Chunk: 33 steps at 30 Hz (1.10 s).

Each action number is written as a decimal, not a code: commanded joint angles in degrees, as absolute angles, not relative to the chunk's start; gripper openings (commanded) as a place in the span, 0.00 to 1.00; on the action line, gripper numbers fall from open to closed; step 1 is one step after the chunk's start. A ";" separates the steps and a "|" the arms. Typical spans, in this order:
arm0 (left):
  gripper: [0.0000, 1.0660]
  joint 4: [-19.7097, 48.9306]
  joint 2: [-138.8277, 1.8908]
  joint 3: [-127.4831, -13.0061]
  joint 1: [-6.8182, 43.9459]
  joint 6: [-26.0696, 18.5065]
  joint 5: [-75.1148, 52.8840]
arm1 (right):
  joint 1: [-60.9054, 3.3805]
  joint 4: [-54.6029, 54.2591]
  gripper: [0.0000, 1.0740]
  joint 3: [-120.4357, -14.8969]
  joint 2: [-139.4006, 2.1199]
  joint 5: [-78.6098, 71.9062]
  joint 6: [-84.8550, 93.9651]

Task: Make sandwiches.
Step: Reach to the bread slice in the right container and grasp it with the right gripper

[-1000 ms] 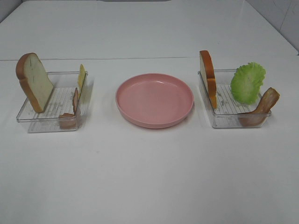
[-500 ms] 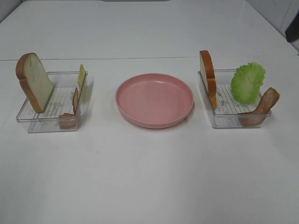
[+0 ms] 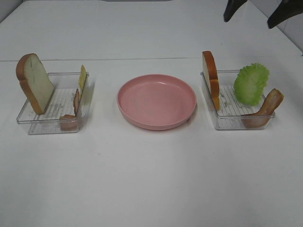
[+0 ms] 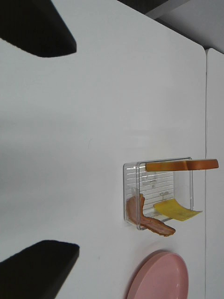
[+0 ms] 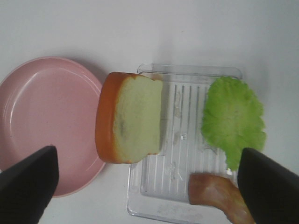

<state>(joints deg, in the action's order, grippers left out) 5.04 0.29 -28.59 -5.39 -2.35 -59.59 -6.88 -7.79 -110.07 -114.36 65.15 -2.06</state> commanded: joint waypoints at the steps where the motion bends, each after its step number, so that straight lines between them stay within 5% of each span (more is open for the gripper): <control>1: 0.94 4.87 1.15 -28.53 -5.67 -2.23 -59.30 | -8.54 -7.62 0.92 -112.41 -118.09 66.00 -3.21; 27: 0.94 4.76 1.15 -28.53 -5.67 -2.29 -59.30 | -11.00 -6.93 0.89 -114.99 -133.67 59.87 -3.90; 30: 0.94 4.76 1.15 -28.53 -5.67 -2.29 -59.30 | -11.00 -6.65 0.76 -114.99 -133.67 60.05 -3.78; 31: 0.94 4.76 1.15 -28.53 -5.67 -2.29 -59.30 | -11.00 -5.84 0.58 -114.99 -133.67 60.56 -3.84; 32: 0.94 4.76 1.15 -28.53 -5.67 -2.29 -59.30 | -11.00 -5.84 0.58 -114.99 -133.67 60.56 -3.84; 33: 0.94 4.76 1.15 -28.53 -5.67 -2.29 -59.30 | -11.00 -5.21 0.46 -114.99 -133.67 60.96 -4.24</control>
<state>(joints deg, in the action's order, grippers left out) 4.93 0.29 -28.59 -5.39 -2.35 -59.59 -11.12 -5.84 -114.71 -133.56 60.50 -4.07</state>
